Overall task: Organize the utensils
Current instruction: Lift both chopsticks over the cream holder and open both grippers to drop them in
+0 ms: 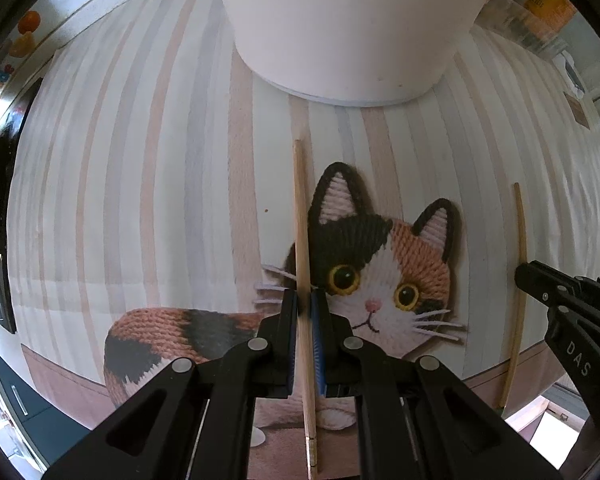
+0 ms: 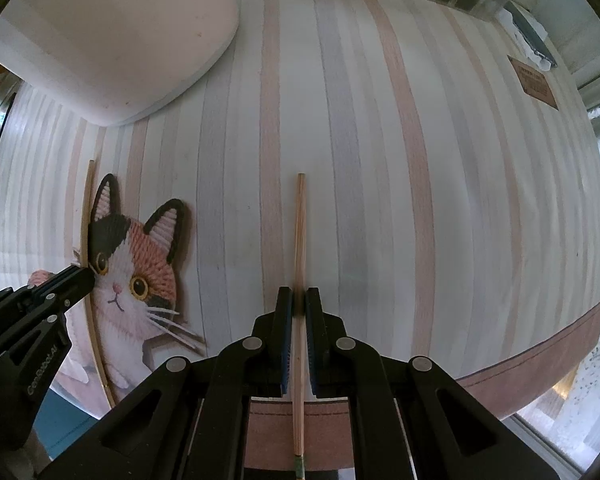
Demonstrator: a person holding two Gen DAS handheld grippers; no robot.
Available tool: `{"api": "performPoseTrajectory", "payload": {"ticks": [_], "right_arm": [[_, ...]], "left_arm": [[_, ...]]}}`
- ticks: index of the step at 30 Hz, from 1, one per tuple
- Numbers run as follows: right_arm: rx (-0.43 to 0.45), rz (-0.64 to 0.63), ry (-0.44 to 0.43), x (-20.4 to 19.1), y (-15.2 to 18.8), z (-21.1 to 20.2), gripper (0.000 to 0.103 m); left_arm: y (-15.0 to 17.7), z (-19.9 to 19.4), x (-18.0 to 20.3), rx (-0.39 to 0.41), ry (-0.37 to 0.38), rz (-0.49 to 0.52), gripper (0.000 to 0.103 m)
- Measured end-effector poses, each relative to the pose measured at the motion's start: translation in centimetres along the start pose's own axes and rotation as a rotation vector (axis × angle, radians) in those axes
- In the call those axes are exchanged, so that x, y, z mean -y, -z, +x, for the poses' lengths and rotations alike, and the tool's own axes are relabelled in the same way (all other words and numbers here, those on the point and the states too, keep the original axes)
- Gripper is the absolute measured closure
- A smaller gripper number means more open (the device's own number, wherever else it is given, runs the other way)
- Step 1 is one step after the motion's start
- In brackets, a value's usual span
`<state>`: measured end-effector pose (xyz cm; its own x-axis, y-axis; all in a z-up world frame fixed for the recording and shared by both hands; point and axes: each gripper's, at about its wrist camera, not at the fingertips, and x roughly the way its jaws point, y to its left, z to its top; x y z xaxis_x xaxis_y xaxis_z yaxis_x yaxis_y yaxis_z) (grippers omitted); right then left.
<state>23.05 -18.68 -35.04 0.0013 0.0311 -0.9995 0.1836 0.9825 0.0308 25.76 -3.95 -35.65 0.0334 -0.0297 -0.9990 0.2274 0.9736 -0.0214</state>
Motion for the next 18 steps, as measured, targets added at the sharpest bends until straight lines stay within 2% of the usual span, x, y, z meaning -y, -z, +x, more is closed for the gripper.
{"api": "performPoseTrajectory", "payload": {"ticks": [3,6,10,18], "right_arm": [[0.003,0.009,-0.005,0.0,0.1,-0.1,0.096],[0.033,0.043,-0.027,0.6,0.2,-0.7,0.096],[0.115,0.081,-0.053,1.4,0.4,-3.1,0.096],[0.284,0.096,-0.051,1.6,0.2,-9.1,0.097]], "left_arm": [[0.2,-0.3,0.0,0.016,-0.021,-0.029,0.098],[0.5,-1.7,-1.1,0.085,-0.056,-0.046,0.099],[0.3,-5.6,-3.0,0.184,-0.061,-0.088,0.099],[0.4,-14.0,-6.5,0.383,-0.048,-0.185,0.099]]}}
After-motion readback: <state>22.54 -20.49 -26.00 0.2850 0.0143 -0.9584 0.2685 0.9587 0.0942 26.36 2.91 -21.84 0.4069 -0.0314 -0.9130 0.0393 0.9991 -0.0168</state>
